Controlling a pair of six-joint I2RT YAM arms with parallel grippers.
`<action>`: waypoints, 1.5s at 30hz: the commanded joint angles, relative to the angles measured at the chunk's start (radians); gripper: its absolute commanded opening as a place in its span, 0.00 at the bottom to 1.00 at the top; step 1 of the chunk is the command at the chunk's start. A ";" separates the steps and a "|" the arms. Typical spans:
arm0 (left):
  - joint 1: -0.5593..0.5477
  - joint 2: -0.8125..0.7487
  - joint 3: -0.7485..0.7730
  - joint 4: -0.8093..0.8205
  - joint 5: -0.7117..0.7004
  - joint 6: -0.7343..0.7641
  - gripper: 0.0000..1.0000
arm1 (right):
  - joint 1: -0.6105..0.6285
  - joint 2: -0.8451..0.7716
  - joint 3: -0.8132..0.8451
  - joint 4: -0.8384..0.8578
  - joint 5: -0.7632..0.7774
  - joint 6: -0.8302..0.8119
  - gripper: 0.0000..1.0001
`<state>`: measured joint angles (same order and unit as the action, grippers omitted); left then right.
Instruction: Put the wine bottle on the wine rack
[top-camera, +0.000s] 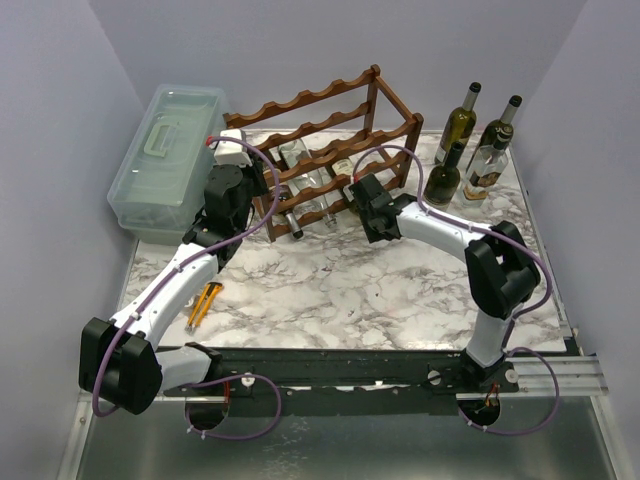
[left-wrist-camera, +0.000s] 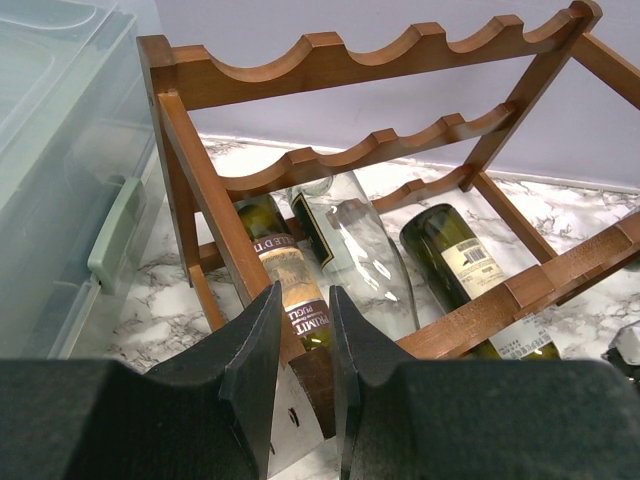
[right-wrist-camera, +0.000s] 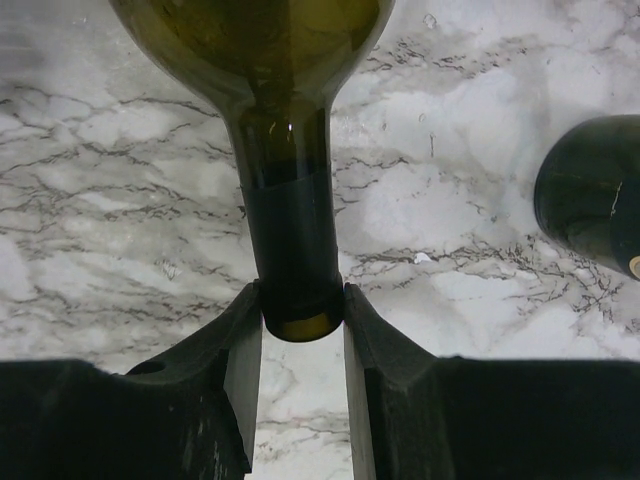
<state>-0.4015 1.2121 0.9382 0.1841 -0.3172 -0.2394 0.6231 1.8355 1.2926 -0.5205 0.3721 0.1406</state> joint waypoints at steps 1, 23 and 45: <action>-0.011 0.020 0.011 -0.051 0.046 -0.008 0.27 | -0.001 0.052 0.033 0.093 0.082 -0.024 0.01; -0.011 0.029 0.011 -0.054 0.040 -0.002 0.27 | -0.002 0.148 0.033 0.227 0.063 -0.009 0.01; -0.012 0.031 0.012 -0.058 0.027 0.008 0.26 | -0.008 0.112 -0.080 0.602 0.054 -0.058 0.15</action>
<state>-0.4019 1.2221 0.9424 0.1890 -0.3103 -0.2390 0.6205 1.9820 1.2442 -0.0063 0.4137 0.0700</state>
